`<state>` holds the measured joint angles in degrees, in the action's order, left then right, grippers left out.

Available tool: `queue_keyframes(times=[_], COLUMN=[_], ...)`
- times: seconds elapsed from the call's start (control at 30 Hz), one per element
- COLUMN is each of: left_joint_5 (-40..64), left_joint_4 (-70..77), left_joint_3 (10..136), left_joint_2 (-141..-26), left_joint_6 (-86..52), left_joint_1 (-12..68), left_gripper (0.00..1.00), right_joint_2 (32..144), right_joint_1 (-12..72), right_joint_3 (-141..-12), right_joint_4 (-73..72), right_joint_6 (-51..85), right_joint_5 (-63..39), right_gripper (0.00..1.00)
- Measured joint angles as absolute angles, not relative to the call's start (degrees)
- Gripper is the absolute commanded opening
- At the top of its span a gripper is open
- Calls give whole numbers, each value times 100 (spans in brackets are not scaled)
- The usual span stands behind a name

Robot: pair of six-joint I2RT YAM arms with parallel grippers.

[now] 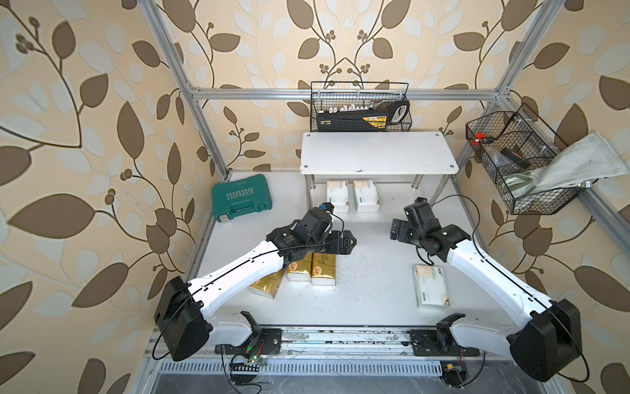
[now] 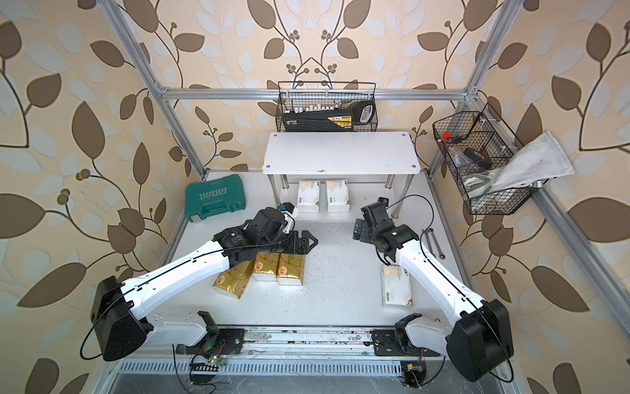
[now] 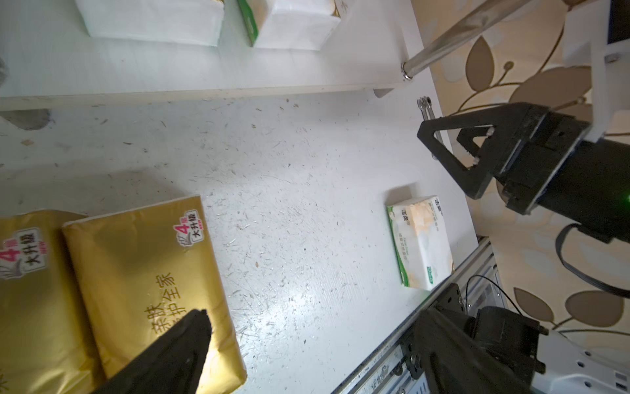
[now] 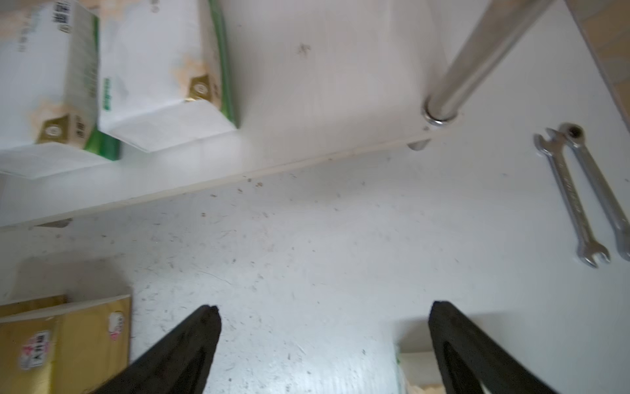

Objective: Place the tissue boxes on the shelf by color
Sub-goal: Place a box of tissues on the shelf, then pick up the box of tissues from the center of the board.

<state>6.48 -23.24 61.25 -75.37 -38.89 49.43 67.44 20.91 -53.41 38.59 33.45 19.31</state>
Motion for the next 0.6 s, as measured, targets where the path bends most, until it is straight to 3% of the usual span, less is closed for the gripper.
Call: queue_keyframes(times=[0.23, 0.6], left_joint_5=[770, 832], left_joint_4=[-2093, -1957], left_joint_3=[6114, 6114], left_joint_2=[-7883, -7953], left_joint_6=[-3911, -3911], left_joint_1=[5210, 5221], left_gripper=[99, 99], right_joint_2=[5994, 5933], right_joint_1=[1468, 1422], right_joint_3=[-4650, -4110], right_joint_4=[4740, 5043], right_joint_6=[3658, 4073], right_joint_5=[2060, 1951], right_gripper=[99, 99])
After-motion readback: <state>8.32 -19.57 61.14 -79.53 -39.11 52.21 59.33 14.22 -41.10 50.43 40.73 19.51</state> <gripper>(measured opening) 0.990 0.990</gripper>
